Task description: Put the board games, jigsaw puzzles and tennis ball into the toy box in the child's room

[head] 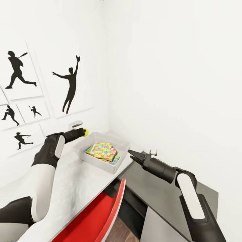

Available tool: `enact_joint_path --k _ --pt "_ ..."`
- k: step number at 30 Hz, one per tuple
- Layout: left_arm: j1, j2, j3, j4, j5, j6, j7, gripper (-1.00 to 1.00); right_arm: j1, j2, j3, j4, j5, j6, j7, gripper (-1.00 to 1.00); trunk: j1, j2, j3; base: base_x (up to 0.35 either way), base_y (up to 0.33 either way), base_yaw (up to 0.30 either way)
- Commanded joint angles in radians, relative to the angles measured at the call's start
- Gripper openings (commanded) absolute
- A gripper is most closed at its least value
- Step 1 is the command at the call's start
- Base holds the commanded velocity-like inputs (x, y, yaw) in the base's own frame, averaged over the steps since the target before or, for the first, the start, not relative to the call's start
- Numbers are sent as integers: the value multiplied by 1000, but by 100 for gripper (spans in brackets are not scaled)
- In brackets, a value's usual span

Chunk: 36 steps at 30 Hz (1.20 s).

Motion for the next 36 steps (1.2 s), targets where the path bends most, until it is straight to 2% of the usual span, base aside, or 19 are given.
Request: enact_joint_path --k 1,3,8,18,22,25,30,36 --pt "-3 -4 1 8 5 4 3 -100 -1 1 0 0 5 -6 5 100 1 -2 -1 0 0 55" --pt "-8 -14 0 28 4 -4 30 -100 -1 4 3 0 7 -30 3 100 1 -2 0 0 0 58" --pt "-11 -20 0 46 3 -15 62 -100 -2 3 4 0 7 -40 -9 100 1 -2 5 0 0 60" --pt "-12 -22 -1 143 3 -150 72 -100 -1 5 7 0 7 -40 -12 100 1 -2 12 0 0 57" --pt "-12 -21 -3 165 2 -172 80 -100 -1 6 8 0 7 -39 -13 100 1 -2 13 0 0 12" --pt "-12 -21 -3 204 1 -189 110 -100 -1 7 10 0 7 -40 -17 100 1 -2 13 0 0 2" --pt "-12 -22 -2 223 1 -206 130 -100 -1 7 38 0 7 -42 -65 100 1 -2 13 0 0 0" --pt "-12 -22 -2 227 0 -212 131 -100 -1 7 44 0 7 -42 -109 100 1 -2 13 0 0 0"
